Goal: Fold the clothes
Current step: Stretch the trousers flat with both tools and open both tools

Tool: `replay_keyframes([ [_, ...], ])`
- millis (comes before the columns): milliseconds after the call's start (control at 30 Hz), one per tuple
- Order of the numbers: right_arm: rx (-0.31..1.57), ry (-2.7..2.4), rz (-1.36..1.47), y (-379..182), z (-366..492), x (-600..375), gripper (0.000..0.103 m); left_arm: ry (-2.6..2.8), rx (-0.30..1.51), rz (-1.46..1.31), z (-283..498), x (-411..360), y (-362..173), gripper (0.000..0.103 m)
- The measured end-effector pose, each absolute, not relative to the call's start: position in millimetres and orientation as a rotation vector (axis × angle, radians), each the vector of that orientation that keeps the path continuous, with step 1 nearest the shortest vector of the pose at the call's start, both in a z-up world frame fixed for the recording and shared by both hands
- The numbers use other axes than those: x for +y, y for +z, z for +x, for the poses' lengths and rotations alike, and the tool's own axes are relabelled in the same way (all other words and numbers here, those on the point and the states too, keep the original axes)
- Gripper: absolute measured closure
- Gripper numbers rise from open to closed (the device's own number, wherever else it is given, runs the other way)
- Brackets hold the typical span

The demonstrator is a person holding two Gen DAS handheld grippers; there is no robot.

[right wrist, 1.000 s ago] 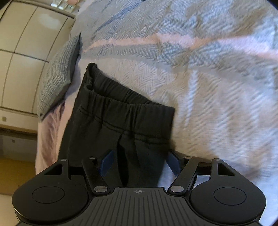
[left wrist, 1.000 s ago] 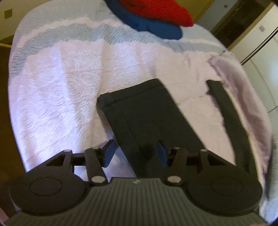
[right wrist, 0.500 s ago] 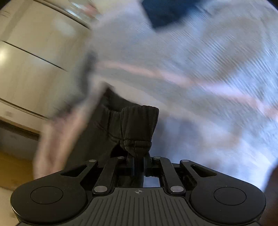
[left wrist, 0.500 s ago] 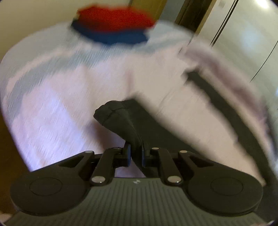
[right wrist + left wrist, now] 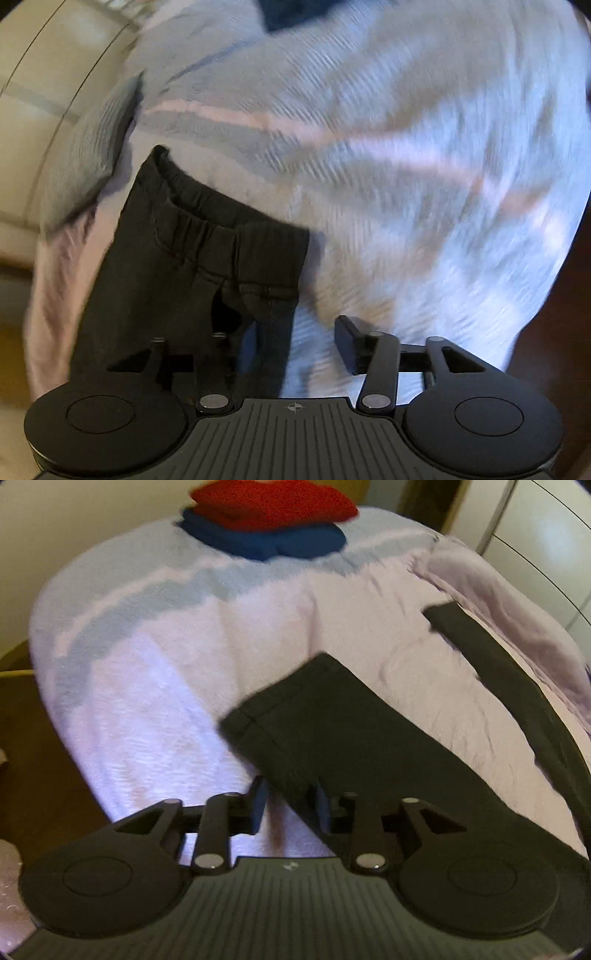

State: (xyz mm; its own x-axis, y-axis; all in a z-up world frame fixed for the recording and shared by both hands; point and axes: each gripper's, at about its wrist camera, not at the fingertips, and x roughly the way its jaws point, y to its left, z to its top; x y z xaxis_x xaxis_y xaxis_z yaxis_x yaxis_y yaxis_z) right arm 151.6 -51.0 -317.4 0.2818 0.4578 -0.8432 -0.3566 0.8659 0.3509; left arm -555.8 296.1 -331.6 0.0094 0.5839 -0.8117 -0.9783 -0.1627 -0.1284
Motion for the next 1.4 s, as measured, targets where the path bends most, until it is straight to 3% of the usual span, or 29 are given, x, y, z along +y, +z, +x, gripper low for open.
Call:
replay_keyframes([
  [200, 0.996, 0.675, -0.127, -293, 122, -30, 0.054, 1.512, 0.648, -0.716, -523, 280, -306, 0.077],
  [333, 1.07, 0.766, -0.296, -328, 103, 6, 0.054, 1.425, 0.858, -0.664, -474, 299, -337, 0.069],
  [433, 1.194, 0.665, -0.373, -362, 104, 15, 0.053, 1.443, 0.997, -0.696, -458, 313, -353, 0.072],
  [567, 1.247, 0.662, -0.277, -338, 112, 15, 0.053, 1.43, 0.966, -0.734, -448, 313, -320, 0.072],
  [700, 1.138, 0.811, -0.43, -302, 85, 33, 0.053, 1.352, 0.929, -0.718, -429, 285, -279, 0.071],
  [1033, 1.222, 1.137, -0.443, -237, 16, 70, 0.053, 1.22, 0.879, -0.713, -387, 221, -188, 0.067],
  [1067, 1.21, 1.164, -0.446, -228, 10, 72, 0.052, 1.22, 0.877, -0.7, -384, 217, -180, 0.066],
  [1167, 1.159, 1.197, -0.491, -202, -2, 74, 0.032, 1.219, 0.871, -0.662, -374, 205, -155, 0.063],
  [1400, 1.099, 1.209, -0.48, -171, -15, 51, 0.031, 1.214, 0.856, -0.582, -354, 177, -105, 0.054],
])
